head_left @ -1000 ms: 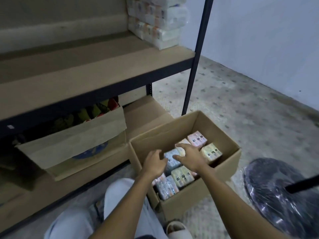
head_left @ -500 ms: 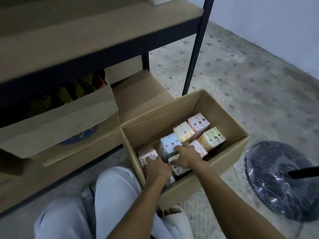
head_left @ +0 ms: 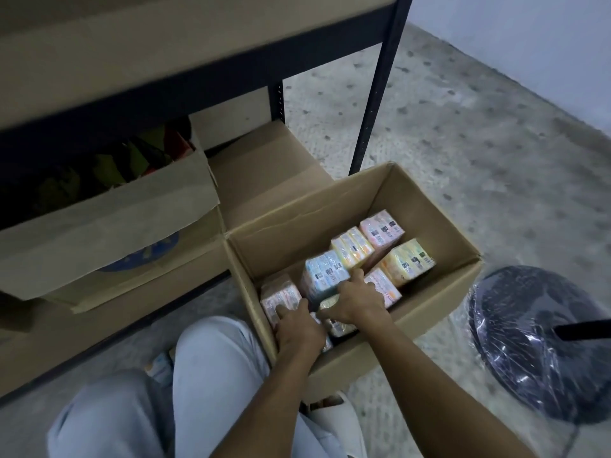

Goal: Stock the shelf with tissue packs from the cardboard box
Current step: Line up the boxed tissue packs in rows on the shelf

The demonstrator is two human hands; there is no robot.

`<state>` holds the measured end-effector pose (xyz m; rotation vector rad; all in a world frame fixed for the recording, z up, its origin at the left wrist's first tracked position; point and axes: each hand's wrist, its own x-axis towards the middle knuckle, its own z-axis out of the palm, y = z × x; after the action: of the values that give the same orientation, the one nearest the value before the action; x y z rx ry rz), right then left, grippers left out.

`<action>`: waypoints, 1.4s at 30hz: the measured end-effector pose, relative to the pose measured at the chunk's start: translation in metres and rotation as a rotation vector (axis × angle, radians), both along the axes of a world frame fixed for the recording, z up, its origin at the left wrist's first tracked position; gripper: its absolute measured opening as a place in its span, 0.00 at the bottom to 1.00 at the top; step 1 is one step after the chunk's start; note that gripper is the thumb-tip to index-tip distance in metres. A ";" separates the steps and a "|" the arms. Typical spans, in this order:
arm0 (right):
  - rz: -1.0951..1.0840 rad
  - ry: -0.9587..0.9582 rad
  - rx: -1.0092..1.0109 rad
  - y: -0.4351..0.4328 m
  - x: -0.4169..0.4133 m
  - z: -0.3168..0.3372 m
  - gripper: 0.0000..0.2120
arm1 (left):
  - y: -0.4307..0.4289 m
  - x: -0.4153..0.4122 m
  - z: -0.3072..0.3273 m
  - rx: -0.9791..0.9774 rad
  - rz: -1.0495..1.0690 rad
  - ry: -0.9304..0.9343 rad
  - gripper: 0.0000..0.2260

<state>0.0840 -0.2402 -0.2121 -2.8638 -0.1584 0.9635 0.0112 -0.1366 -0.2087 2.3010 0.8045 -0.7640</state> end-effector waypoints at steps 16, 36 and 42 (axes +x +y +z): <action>0.053 -0.086 0.118 0.005 -0.001 -0.001 0.11 | 0.008 0.005 -0.001 0.078 -0.037 -0.149 0.12; 0.004 -0.157 0.338 -0.021 -0.005 0.073 0.10 | 0.054 0.019 0.083 0.010 -0.112 -0.373 0.12; 0.016 -0.205 0.360 -0.033 -0.007 0.117 0.08 | 0.074 0.012 0.114 -0.096 -0.055 -0.430 0.09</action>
<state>0.0767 -0.2732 -0.0950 -2.6203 -0.3360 0.5710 0.0230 -0.0622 -0.0945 2.2900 0.4987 -0.3005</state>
